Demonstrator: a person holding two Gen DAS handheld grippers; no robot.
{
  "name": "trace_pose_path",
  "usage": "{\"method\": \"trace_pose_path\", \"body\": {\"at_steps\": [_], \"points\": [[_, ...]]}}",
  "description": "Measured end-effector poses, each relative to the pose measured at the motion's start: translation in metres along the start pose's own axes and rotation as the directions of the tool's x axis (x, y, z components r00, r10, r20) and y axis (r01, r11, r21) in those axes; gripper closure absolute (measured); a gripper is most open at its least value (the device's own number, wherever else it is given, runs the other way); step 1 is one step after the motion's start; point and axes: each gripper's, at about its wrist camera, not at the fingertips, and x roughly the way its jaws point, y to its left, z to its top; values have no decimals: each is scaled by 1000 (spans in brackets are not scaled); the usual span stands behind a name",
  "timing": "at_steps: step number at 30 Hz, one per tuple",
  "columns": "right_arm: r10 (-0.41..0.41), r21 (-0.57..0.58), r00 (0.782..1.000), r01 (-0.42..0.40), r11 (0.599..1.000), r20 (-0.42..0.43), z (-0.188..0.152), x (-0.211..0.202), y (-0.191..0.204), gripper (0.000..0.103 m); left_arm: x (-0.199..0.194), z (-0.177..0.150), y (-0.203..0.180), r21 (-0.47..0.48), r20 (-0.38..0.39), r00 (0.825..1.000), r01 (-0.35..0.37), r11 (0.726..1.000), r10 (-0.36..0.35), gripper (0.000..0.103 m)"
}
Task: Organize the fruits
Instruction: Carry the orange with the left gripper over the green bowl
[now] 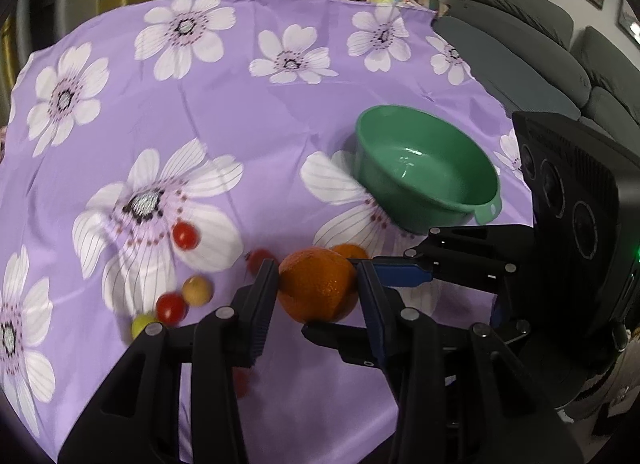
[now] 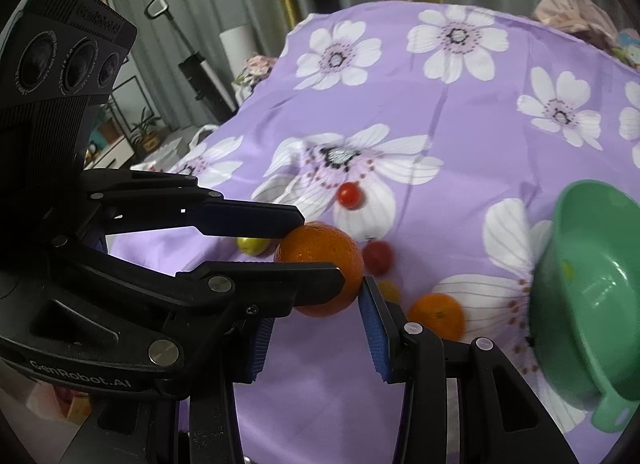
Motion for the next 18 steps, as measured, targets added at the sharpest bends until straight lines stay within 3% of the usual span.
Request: {"method": "trace_pose_path", "body": {"at_steps": [18], "points": [[-145, 124, 982, 130, 984, 118, -4, -50, -62, 60, 34, 57, -58, 155, 31, 995, 88, 984, -94, 63]]}}
